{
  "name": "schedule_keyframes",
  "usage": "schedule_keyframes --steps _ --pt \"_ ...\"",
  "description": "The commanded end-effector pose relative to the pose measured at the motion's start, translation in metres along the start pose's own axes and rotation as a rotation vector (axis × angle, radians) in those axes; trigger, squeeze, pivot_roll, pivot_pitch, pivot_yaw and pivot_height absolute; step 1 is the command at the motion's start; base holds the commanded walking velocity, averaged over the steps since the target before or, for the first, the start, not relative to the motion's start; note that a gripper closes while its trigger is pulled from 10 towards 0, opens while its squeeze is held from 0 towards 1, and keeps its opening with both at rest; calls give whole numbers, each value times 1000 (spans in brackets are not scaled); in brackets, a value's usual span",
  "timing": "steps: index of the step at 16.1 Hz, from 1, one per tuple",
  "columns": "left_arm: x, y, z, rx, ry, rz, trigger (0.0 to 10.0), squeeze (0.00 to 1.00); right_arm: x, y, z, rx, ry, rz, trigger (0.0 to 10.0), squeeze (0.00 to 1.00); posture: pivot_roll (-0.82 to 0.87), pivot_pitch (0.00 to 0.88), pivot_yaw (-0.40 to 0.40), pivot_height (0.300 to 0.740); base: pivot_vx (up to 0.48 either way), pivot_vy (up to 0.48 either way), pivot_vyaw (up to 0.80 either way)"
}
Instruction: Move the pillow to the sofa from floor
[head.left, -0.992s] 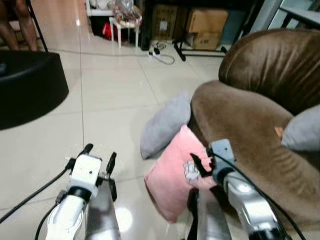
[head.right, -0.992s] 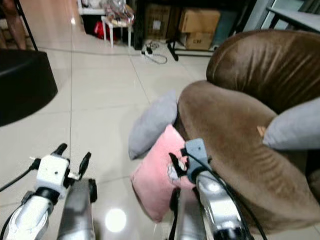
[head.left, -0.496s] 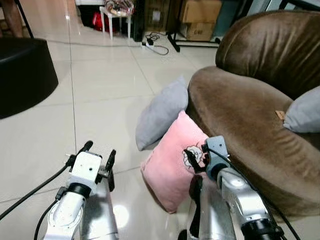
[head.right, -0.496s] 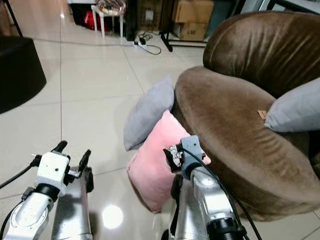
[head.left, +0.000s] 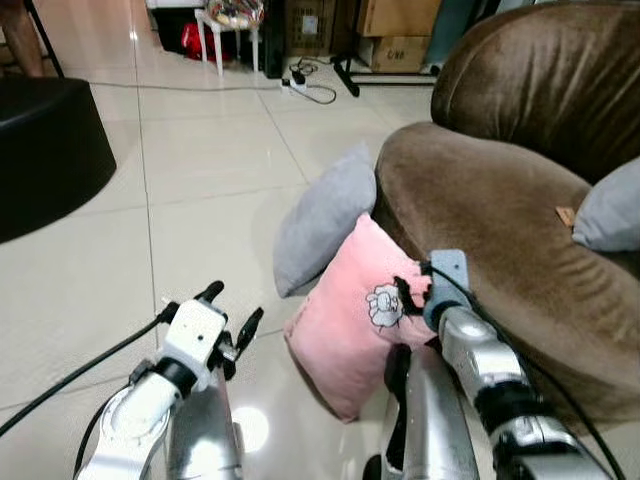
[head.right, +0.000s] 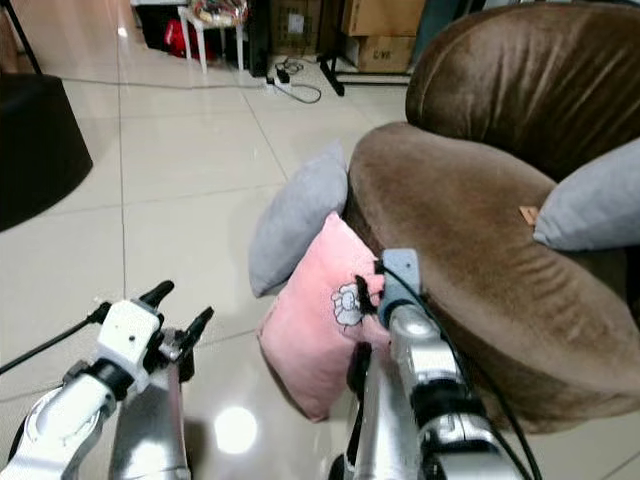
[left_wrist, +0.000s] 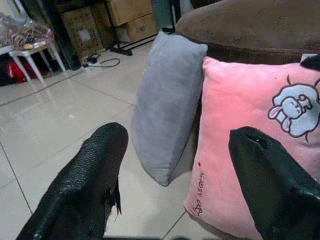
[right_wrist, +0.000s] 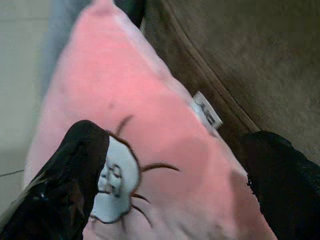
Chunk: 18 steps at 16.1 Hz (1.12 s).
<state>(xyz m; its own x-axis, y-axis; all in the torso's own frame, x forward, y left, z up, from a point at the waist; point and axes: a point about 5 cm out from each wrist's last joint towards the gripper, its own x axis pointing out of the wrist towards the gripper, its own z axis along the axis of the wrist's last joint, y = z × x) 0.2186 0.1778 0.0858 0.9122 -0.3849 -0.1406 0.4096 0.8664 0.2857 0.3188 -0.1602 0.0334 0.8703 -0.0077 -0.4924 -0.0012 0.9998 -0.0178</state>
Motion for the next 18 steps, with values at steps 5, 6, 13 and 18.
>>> schedule_keyframes --steps 5,6,13,18 --pt "-2 2 8 21 11 -119 10000 0 9 -5 -10 86 81 -83 10000 0 133 0 -16 400 0 0 0" --pt "-5 3 8 27 17 -132 10000 0 10 -2 -10 107 79 -83 10000 0 139 0 -11 400 0 0 0" --pt "-23 4 12 44 62 -190 10000 0 8 30 -17 -5 53 -109 0 0 189 67 -19 400 0 0 0" --pt "-29 7 15 57 81 -206 10000 0 7 27 -21 -94 53 -185 0 0 191 112 -4 400 0 0 0"
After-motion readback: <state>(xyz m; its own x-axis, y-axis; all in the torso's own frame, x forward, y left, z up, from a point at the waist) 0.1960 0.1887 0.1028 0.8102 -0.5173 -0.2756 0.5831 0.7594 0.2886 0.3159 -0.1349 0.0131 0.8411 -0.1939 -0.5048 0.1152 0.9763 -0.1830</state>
